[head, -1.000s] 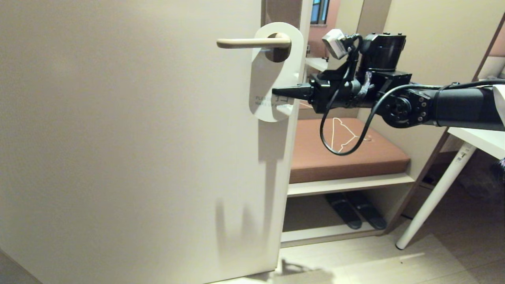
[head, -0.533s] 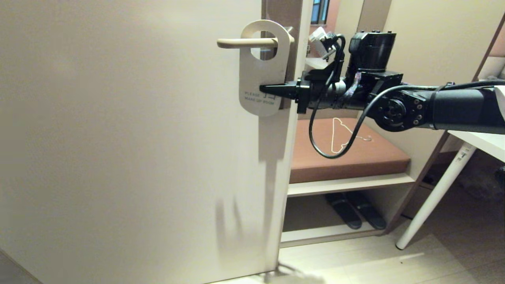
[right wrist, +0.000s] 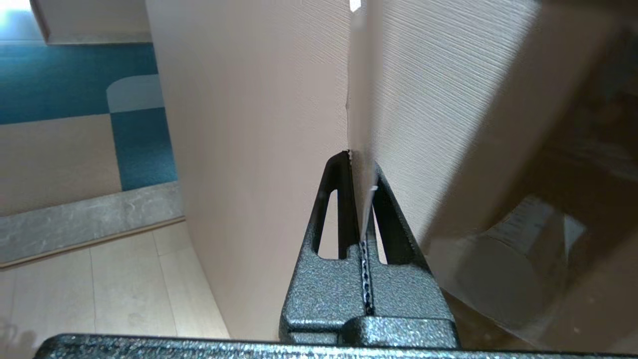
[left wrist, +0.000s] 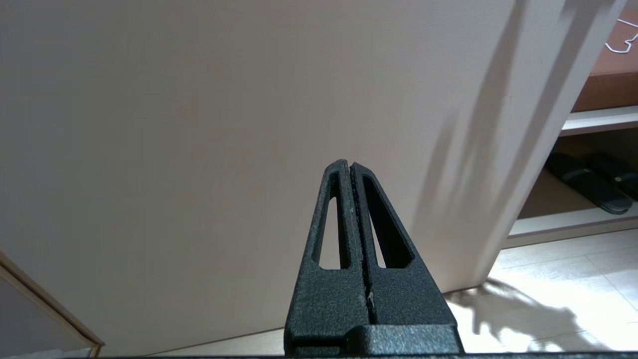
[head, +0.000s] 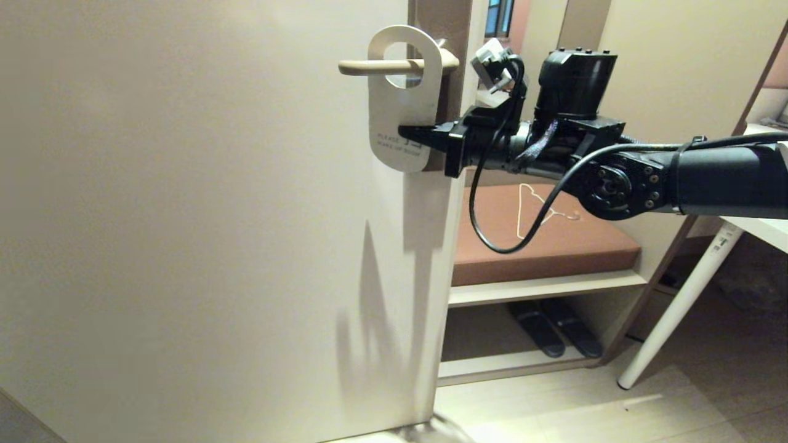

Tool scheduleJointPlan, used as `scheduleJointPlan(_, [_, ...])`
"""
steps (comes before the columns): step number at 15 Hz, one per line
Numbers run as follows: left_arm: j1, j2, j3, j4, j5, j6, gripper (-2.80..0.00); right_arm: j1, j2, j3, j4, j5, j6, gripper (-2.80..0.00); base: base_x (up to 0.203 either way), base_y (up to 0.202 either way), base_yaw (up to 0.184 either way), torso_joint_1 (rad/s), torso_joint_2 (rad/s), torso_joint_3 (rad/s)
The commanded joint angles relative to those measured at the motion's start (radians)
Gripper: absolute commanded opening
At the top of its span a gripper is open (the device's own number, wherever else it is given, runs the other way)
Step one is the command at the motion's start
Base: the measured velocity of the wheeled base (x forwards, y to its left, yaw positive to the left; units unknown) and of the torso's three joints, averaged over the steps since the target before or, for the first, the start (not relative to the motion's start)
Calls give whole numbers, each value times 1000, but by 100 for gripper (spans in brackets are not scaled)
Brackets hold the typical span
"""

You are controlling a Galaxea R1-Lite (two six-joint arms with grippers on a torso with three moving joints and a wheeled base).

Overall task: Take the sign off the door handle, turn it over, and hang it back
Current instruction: Take down the sign

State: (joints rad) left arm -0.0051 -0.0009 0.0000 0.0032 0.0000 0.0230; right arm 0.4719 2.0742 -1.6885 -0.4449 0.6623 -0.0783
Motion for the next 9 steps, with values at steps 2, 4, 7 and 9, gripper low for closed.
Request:
scheduleJointPlan(2, [1, 1, 0, 0, 0, 0, -280, 16, -23, 12, -6, -5, -1, -280, 0, 0, 0, 0, 0, 0])
scheduleJointPlan(4, [1, 1, 0, 0, 0, 0, -280, 30, -34, 19, -20, -25, 0, -280, 0, 0, 0, 0, 0, 0])
scheduleJointPlan(7, [1, 1, 0, 0, 0, 0, -280, 61, -46, 58, -70, -85, 0, -280, 0, 0, 0, 0, 0, 0])
scheduleJointPlan(9, [1, 1, 0, 0, 0, 0, -280, 90, -46, 85, -120, -140, 0, -280, 0, 0, 0, 0, 0, 0])
